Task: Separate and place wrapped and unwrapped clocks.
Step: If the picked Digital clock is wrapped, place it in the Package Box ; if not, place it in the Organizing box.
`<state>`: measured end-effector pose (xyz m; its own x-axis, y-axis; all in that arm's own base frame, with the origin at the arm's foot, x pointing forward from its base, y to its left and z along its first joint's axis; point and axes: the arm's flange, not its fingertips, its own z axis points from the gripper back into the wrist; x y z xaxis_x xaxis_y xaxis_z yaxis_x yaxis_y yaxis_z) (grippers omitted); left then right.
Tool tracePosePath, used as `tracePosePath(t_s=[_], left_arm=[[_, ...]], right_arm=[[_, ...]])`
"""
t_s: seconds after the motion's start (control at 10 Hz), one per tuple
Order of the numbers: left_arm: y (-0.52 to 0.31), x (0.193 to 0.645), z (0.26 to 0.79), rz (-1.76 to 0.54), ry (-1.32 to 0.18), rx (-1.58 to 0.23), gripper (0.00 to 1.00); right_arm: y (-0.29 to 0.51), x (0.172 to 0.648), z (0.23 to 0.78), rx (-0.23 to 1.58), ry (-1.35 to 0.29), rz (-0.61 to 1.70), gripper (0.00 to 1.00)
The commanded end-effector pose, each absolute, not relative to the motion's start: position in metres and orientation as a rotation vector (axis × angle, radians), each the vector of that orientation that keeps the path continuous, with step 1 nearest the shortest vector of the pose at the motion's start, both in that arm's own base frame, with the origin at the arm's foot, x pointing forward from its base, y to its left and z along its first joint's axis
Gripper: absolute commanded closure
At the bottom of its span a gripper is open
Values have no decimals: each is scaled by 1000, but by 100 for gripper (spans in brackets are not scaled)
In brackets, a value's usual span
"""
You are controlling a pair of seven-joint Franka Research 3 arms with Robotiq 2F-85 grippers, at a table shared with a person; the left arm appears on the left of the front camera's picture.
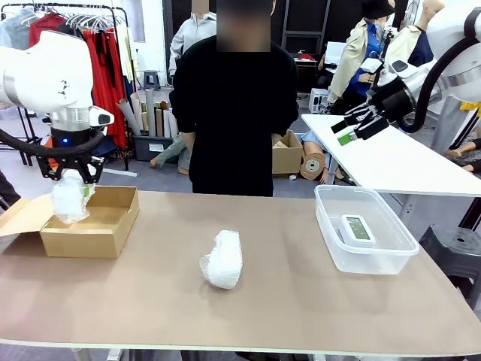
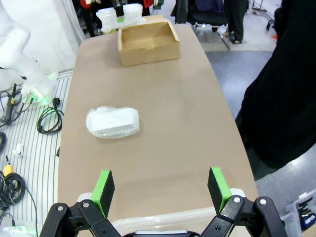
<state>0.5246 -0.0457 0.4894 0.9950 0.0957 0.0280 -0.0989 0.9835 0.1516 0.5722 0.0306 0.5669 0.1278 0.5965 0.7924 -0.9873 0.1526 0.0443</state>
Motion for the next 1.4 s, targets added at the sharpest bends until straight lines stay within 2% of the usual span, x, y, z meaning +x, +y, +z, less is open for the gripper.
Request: tracePosePath(t_s=[0.0, 0.6, 0.8, 1.3], left_arm=[[-44, 532, 485, 74, -26, 125, 100], [0, 600, 426, 29, -159, 44, 100], [10, 618, 416, 2, -153, 35, 100], [13, 620, 394, -7, -98, 55, 100]], right_arm=[[31, 572, 568, 677, -725, 1290, 0], [31, 572, 568, 677, -725, 1290, 0], [31, 572, 568, 677, -725, 1290, 0], [31, 572, 568, 677, -725, 1290, 0]])
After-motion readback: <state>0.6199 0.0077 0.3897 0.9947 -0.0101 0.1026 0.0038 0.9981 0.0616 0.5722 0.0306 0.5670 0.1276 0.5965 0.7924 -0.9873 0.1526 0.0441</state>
